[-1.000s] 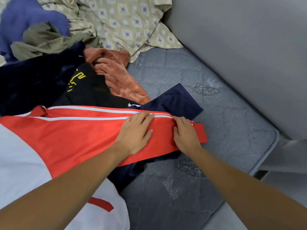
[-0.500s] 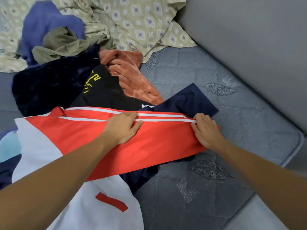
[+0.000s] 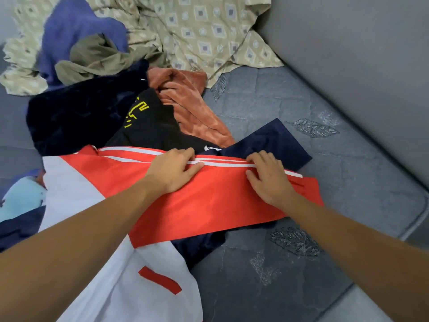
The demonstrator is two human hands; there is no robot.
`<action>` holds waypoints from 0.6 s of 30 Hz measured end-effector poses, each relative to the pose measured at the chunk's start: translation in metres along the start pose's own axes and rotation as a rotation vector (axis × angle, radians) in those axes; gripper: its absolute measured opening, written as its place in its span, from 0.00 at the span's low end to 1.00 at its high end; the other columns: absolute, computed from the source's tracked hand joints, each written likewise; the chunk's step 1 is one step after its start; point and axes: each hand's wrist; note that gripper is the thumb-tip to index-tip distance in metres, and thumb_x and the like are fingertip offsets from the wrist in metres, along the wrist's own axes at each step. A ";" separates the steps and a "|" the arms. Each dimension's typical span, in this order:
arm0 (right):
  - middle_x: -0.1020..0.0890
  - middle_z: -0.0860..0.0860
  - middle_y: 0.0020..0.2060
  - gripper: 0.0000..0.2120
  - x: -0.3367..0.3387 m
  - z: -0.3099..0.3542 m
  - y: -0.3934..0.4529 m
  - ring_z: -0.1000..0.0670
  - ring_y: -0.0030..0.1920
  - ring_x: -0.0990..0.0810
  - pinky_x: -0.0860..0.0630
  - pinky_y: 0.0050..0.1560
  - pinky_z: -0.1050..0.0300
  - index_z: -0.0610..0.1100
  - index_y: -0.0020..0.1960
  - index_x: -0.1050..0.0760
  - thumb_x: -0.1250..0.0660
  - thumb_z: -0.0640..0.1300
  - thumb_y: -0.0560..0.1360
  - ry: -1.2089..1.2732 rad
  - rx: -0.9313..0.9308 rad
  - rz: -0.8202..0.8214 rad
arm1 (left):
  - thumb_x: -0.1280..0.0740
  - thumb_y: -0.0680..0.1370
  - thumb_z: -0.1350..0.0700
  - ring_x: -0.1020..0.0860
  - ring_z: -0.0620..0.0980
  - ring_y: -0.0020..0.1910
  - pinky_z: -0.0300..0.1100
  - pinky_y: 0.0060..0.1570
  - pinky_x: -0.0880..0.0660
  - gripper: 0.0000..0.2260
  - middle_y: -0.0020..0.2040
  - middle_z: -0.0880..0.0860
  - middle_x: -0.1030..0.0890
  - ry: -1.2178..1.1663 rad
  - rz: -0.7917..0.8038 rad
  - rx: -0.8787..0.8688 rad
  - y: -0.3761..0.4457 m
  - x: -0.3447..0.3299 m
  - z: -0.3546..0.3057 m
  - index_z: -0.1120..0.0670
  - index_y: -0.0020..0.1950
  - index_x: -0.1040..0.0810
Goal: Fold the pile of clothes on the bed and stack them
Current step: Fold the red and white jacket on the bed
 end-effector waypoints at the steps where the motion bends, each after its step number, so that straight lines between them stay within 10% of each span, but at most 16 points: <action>1: 0.25 0.52 0.54 0.11 -0.005 0.022 0.007 0.47 0.56 0.27 0.32 0.59 0.46 0.47 0.61 0.26 0.34 0.46 0.79 0.022 0.041 -0.007 | 0.43 0.83 0.36 0.22 0.57 0.53 0.52 0.45 0.26 0.18 0.49 0.52 0.19 0.012 0.005 0.004 -0.006 0.005 0.008 0.50 0.52 0.27; 13: 0.19 0.53 0.57 0.14 -0.073 0.237 0.072 0.46 0.59 0.23 0.33 0.61 0.44 0.47 0.61 0.25 0.37 0.55 0.82 0.184 0.192 0.065 | 0.40 0.82 0.42 0.21 0.57 0.53 0.52 0.54 0.29 0.15 0.49 0.52 0.18 0.085 -0.021 0.100 -0.079 0.082 0.139 0.52 0.54 0.24; 18: 0.18 0.47 0.51 0.12 -0.082 0.257 0.090 0.41 0.55 0.21 0.32 0.56 0.43 0.43 0.57 0.25 0.40 0.51 0.85 0.098 0.214 0.035 | 0.37 0.83 0.48 0.21 0.58 0.46 0.48 0.42 0.31 0.06 0.42 0.50 0.20 0.066 0.001 0.198 -0.086 0.091 0.186 0.48 0.48 0.26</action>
Point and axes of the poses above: each hand's wrist, its own y-axis towards the middle knuckle, its own x-axis out of the back of the hand, z = x × y
